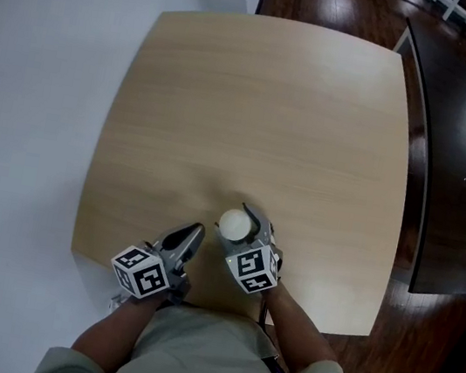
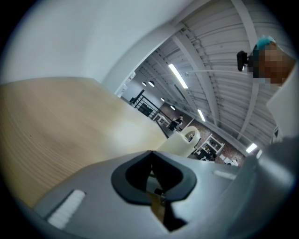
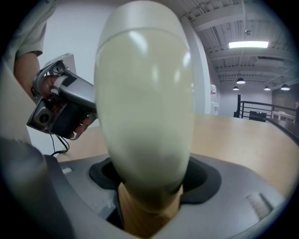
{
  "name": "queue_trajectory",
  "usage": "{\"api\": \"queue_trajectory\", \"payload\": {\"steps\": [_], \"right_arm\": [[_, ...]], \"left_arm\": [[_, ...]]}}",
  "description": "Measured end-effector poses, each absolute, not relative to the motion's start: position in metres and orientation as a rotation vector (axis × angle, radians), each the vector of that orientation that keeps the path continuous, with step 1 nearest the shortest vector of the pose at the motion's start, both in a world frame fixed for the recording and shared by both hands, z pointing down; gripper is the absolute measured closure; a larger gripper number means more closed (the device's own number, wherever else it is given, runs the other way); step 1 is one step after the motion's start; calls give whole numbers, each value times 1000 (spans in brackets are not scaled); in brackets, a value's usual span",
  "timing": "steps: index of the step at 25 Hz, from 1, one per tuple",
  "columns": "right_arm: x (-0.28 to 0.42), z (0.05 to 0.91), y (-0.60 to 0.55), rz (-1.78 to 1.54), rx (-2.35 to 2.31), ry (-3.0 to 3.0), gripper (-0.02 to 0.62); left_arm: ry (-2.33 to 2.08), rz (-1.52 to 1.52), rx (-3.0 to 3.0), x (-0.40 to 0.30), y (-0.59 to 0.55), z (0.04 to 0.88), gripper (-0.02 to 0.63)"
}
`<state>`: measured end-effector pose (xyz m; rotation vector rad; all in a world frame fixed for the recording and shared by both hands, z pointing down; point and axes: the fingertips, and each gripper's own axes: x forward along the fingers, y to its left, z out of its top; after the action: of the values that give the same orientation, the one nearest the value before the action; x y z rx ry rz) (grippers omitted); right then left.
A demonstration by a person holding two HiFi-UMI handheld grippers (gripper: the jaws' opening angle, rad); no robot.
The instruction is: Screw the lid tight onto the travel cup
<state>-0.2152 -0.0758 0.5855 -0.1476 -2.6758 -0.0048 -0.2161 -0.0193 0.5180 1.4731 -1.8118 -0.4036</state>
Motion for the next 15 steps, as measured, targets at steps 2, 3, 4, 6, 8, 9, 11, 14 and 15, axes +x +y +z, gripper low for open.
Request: {"api": "queue_trajectory", "payload": {"steps": [2,3,4,6,8,9,11,14,15], "right_arm": [[-211,580,-75,28,-153,-2671,267],[-208,577,-75,41,-151,-2667,262],[-202,575,-76,55,-146,-2662,261],[-186,571,-78,96,-126,-2655,261],[-165,564,-78,172,-96,-2660,261],[-153,559,-79,209,-78,-2668,261],[-131,542,-80,253,-49,-2698,261],[-103,509,-82,307,-27,-2746,267],[-95,497,-83,330,-11,-2761,306]], "left_arm": [[-1826,-420,1460,-216,-16,515,603],[-1835,-430,1452,-216,-14,514,603],[-1842,-442,1445,-214,-11,512,603],[-1851,-469,1430,-207,-4,508,603],[-1859,-488,1416,-193,5,503,603],[-1865,-489,1418,-185,10,501,603],[-1877,-484,1443,-168,15,497,603],[-1894,-440,1523,-143,6,476,603],[-1896,-398,1579,-134,0,467,603]]}}
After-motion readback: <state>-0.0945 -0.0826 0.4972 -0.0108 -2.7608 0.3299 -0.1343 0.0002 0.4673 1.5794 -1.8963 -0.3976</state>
